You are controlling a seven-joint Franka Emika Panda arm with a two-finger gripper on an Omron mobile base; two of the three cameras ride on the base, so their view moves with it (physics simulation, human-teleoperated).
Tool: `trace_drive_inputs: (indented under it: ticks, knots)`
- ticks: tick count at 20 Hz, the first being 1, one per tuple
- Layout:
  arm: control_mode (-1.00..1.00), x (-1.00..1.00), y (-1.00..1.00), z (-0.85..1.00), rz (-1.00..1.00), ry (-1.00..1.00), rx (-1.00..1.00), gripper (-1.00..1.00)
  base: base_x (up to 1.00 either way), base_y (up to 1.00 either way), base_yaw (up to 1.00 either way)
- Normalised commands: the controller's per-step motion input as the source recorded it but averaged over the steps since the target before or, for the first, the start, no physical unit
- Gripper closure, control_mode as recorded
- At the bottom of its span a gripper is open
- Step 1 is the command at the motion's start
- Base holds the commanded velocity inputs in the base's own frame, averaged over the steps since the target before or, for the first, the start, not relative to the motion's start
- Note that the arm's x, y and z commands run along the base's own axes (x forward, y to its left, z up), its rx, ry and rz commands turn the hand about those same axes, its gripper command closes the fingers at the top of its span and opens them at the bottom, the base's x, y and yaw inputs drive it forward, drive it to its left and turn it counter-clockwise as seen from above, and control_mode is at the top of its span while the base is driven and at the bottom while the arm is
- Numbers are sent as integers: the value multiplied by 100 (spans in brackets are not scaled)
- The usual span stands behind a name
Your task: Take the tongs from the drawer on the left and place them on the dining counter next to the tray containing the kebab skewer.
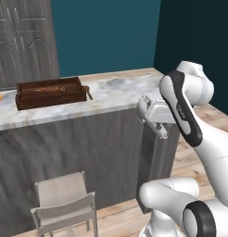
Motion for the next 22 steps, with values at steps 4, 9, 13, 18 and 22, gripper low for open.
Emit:
trace_drive_inputs:
  ticks: [4,9,13,18,22]
  knots:
    - [-100,1,12,34,0,2,-11,100,0,0,0]
    - [-100,11,26,50,1,4,-23,100,0,0,0]
    - [-100,59,43,35,0,0,-14,100,0,0,0]
    - [-100,98,36,1,0,0,-1,100,0,0,0]
    - [-100,100,18,0,0,2,0,100,0,0,0]
